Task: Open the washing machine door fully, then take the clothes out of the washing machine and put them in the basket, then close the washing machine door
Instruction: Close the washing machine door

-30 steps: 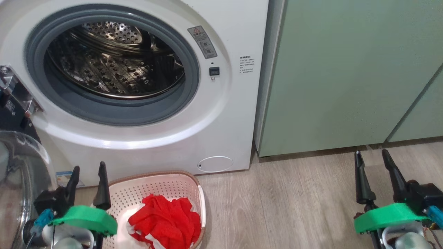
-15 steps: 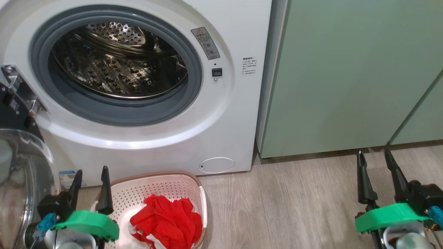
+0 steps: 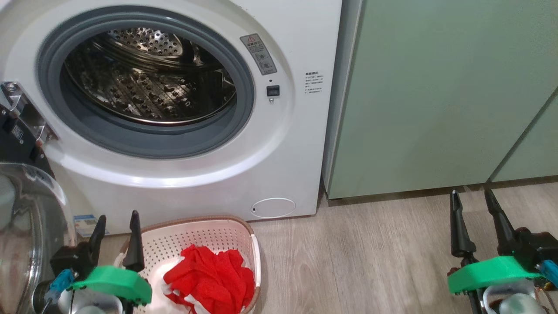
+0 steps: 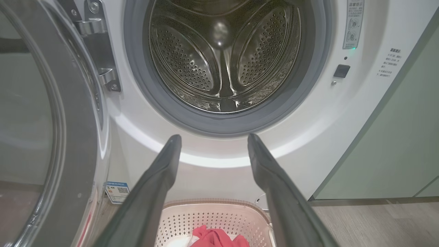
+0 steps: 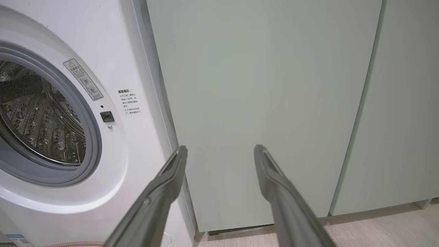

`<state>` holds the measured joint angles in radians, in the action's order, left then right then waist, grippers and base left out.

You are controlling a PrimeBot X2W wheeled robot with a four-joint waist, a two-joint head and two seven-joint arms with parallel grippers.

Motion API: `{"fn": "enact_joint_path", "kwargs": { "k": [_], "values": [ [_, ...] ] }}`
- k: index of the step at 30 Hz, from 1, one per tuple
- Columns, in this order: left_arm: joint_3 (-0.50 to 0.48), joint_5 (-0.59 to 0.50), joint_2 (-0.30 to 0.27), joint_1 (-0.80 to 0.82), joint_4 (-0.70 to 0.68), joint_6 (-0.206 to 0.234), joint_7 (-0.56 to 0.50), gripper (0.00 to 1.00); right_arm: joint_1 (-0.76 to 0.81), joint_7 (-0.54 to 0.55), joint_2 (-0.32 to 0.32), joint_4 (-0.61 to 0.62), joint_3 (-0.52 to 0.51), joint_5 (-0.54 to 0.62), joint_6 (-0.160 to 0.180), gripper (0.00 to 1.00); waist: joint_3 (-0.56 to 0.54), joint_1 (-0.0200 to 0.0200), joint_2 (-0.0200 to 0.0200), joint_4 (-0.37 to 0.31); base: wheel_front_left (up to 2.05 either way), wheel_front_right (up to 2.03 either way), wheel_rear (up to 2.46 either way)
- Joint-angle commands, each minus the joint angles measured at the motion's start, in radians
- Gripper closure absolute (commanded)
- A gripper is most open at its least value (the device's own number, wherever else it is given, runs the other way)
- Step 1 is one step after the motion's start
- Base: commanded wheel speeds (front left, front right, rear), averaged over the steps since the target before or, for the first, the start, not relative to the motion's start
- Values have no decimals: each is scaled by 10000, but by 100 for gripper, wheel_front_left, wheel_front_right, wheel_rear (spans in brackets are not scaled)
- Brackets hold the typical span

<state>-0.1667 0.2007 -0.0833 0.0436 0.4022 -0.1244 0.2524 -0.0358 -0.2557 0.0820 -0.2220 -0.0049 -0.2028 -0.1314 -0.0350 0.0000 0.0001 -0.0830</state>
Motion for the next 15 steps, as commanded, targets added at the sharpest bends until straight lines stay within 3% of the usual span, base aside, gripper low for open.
{"fn": "enact_joint_path", "kwargs": {
  "k": [1, 8, 15],
  "values": [
    [-277, -121, -130, 481, -262, -42, 93, 0, -131, -61, 25, 315, 211, -19, 7, 0, 6, 0, -1, 10, -65, 65, 0],
    [-278, -107, -156, 502, -176, -49, 93, 0, -121, -61, 13, 315, 198, -18, 7, 0, -24, 0, -1, 39, -119, 119, 0],
    [-228, -65, -175, 511, -67, -55, 93, 0, -92, -61, -2, 303, 199, -31, 7, 0, -58, 0, -1, 64, -202, 202, 1]
  ]
}}
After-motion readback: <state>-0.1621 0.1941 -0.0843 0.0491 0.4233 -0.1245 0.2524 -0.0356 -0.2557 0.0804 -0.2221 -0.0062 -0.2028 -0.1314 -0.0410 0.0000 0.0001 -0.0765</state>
